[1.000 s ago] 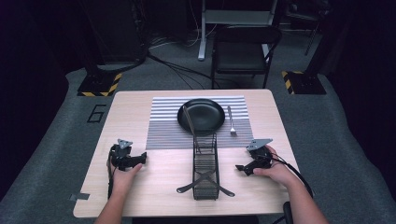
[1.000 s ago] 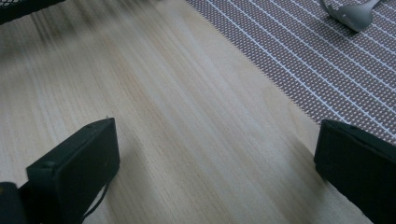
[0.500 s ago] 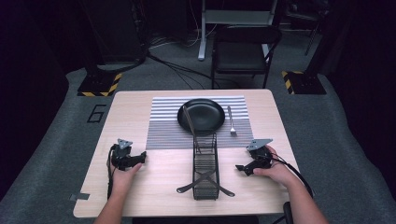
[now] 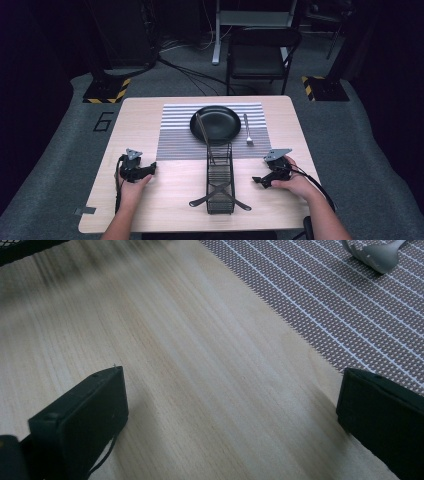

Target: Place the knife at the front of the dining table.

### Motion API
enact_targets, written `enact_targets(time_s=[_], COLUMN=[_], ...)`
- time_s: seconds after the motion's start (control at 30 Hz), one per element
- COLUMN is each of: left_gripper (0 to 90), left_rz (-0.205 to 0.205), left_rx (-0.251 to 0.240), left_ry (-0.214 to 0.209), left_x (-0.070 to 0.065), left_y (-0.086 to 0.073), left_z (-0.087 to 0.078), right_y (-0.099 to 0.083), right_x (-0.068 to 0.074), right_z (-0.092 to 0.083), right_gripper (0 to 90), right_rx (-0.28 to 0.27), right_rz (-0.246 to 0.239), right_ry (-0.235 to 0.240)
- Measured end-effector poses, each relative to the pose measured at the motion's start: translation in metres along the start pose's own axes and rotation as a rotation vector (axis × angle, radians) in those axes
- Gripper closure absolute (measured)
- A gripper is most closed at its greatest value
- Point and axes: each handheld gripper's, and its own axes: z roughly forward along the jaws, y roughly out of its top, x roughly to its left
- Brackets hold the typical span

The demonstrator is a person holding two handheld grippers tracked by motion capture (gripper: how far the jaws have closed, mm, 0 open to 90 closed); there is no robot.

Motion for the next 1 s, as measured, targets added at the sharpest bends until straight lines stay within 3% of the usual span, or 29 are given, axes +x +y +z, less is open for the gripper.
enact_targets(time_s=[0.17, 0.4, 0.5, 0.6, 0.7, 0.9, 1.0], left_gripper=[37.5, 37.5, 37.1, 37.4, 39.4, 42.7, 42.8], left_rz=[-0.004, 0.007, 0.02, 0.028, 0.04, 0.027, 0.05], left_rx=[-0.003, -0.023, -0.021, -0.02, -0.02, -0.029, -0.029], left_ry=[-0.065, -0.094, -0.135, -0.15, -0.17, -0.21, -0.222], left_x=[-0.01, -0.019, -0.024, -0.027, -0.032, -0.04, -0.047], left_y=[0.005, 0.01, 0.014, 0.016, 0.021, 0.031, 0.04], left_z=[-0.007, -0.014, -0.018, -0.021, -0.027, -0.036, -0.041], right_y=[0.0, 0.0, 0.0, 0.0, 0.0, 0.0, 0.0], right_x=[0.0, 0.0, 0.0, 0.0, 0.0, 0.0, 0.0], right_z=[0.0, 0.0, 0.0, 0.0, 0.0, 0.0, 0.0], right_gripper=[0.0, 0.0, 0.0, 0.0, 0.0, 0.0, 0.0], right_rx=[0.0, 0.0, 0.0, 0.0, 0.0, 0.0, 0.0], right_rz=[0.0, 0.0, 0.0, 0.001, 0.0, 0.0, -0.002], right_ry=[0.0, 0.0, 0.0, 0.0, 0.0, 0.0, 0.0])
